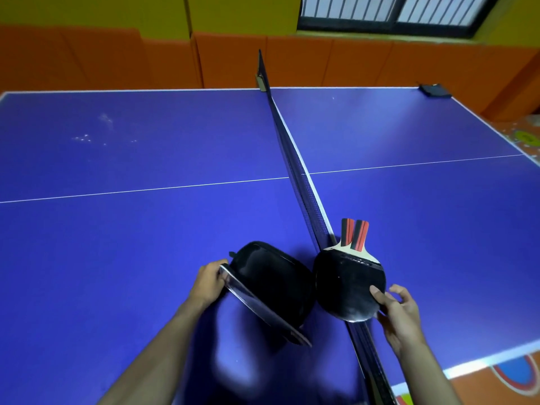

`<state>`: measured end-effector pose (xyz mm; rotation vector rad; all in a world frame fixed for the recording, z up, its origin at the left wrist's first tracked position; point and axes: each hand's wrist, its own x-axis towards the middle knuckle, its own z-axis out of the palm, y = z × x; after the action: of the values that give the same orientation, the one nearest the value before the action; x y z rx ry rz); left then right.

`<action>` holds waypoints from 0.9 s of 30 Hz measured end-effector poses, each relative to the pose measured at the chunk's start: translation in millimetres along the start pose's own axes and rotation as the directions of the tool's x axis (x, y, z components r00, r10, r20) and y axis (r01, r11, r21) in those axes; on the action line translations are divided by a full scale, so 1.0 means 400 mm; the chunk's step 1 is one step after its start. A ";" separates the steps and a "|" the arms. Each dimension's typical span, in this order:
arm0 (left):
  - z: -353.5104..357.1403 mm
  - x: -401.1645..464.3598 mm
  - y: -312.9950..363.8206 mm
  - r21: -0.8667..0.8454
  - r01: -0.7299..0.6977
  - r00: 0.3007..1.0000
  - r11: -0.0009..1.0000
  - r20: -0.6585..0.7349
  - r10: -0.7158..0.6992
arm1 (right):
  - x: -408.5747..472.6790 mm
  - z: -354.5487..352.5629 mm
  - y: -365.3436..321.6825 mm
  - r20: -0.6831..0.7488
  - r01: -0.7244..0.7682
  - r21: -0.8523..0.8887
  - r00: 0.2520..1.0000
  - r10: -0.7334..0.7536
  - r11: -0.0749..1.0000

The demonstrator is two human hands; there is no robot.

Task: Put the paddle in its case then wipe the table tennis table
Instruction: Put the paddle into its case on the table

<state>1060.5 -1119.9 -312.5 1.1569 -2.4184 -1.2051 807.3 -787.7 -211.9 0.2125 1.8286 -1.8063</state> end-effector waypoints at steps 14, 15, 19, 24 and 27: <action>0.039 0.036 0.017 -0.075 0.142 0.987 0.987 -0.065 -0.147 | 0.162 0.183 0.224 0.366 0.241 -0.522 0.930 -0.041 0.818; 0.039 0.034 0.018 -0.105 0.160 0.983 0.982 -0.076 -0.168 | 0.177 0.189 0.243 0.387 0.242 -0.538 0.922 -0.019 0.807; 0.030 0.039 0.007 -0.116 0.201 0.974 0.973 -0.084 -0.212 | 0.227 0.219 0.276 0.457 0.253 -0.576 0.888 0.050 0.777; 0.021 0.063 0.033 -0.137 0.242 0.967 0.961 -0.050 -0.250 | 0.254 0.253 0.277 0.507 0.329 -0.654 0.859 0.072 0.682; 0.034 0.084 0.027 -0.136 0.249 0.967 0.959 -0.017 -0.254 | 0.265 0.256 0.278 0.568 0.427 -0.690 0.820 0.071 0.584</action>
<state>1025.3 -1132.2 -318.4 1.4637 -2.1770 -1.3819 800.2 -905.1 -354.3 -0.8062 2.0436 -0.8070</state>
